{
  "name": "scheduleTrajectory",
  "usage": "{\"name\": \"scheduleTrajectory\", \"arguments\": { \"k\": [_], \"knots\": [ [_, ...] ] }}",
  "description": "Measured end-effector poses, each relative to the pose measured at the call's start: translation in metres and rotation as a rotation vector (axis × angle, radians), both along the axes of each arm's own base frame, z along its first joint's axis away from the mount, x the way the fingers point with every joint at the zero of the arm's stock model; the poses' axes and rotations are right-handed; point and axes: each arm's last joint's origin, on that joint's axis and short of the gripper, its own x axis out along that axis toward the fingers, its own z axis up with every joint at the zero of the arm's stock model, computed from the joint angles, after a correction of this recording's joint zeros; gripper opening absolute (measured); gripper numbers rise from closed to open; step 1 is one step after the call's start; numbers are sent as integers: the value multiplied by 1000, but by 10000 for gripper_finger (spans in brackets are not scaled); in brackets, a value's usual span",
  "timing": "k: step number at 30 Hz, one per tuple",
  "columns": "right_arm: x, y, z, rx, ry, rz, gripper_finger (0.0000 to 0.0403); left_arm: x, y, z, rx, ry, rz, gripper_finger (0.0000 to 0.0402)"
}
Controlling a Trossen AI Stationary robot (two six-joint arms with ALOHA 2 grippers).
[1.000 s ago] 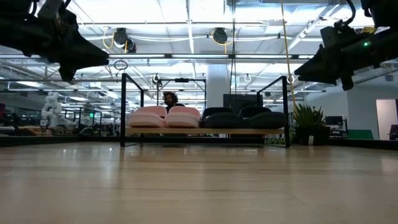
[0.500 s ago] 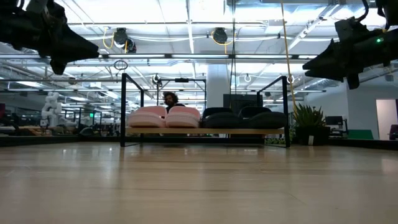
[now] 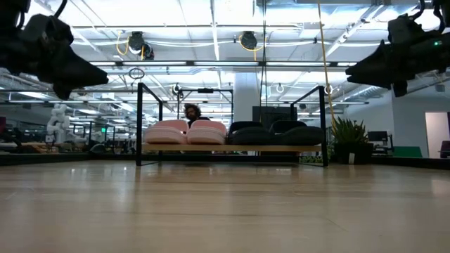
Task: Pick and place slides into the shelf
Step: Return to Home Position
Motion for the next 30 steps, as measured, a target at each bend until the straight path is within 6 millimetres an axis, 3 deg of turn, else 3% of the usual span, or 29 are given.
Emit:
{"name": "scheduleTrajectory", "arguments": {
  "k": [3, 10, 16, 25, 30],
  "knots": [
    [0, 1, -2, 5, 11, 12, 121, 4, -1, -10, 18, -21, -5, 85],
    [1, 3, -2, 16, 6, 34, 121, 4, 0, -10, 71, 16, 8, 85],
    [3, 7, -2, 51, 2, 204, 121, 4, 0, -10, 60, 13, 0, 86],
    [4, 10, -5, 52, 35, 312, 121, 4, -1, -11, 47, 16, -4, 86],
    [8, 11, -18, 18, 38, 339, 121, 4, -1, -11, 42, 15, -13, 86]
  ]
}}
